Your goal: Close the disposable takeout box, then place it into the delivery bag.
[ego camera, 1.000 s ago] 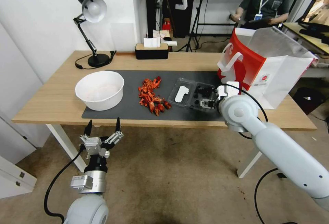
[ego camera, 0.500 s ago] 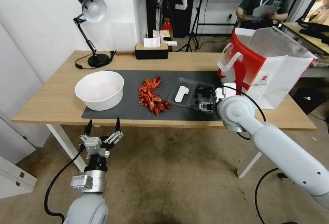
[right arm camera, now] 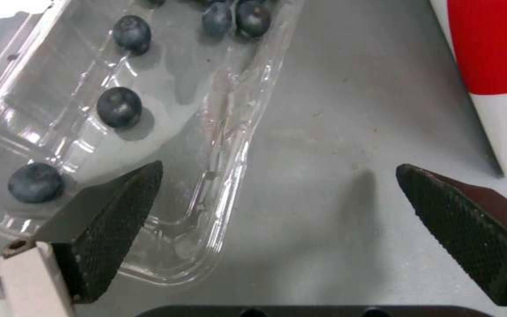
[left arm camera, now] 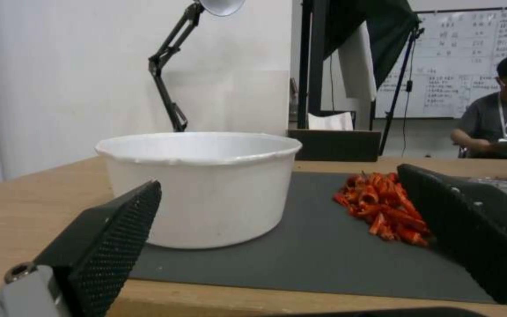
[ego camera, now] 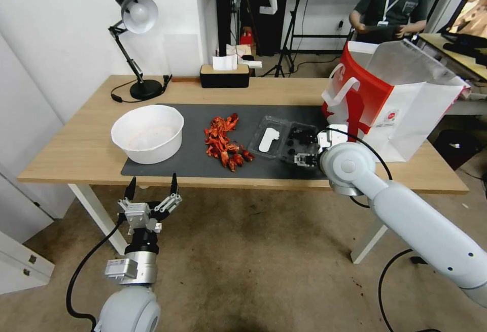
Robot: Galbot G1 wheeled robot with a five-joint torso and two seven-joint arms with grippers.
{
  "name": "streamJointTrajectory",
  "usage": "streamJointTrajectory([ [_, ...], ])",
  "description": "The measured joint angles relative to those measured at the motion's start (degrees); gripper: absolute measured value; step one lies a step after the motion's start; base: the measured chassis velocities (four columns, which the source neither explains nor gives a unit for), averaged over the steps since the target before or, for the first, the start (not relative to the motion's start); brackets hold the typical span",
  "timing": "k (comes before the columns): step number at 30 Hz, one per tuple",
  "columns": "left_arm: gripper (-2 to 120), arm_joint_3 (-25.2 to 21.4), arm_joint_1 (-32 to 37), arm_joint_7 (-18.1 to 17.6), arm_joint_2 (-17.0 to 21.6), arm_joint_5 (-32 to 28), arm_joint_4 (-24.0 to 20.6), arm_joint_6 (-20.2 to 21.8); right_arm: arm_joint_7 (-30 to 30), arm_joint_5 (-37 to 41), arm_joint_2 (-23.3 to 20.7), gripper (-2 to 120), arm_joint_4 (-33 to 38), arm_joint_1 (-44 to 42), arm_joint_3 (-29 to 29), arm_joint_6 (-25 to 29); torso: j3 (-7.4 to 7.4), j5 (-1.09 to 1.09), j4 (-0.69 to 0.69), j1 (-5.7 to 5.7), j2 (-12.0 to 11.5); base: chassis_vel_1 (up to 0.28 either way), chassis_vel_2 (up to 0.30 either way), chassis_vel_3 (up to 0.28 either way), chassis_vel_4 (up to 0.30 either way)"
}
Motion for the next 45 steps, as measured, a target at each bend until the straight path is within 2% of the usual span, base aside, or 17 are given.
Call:
streamJointTrajectory([
  [45, 100, -0.3, 0.1, 0.0, -0.1, -0.1, 0.1, -1.2, -0.5, 0.7, -3.4, 100, -2.8, 2.1, -0.8, 0.1, 0.0, 0.0, 0.0, 0.0, 0.0, 0.0, 0.0, 0.0, 0.0],
])
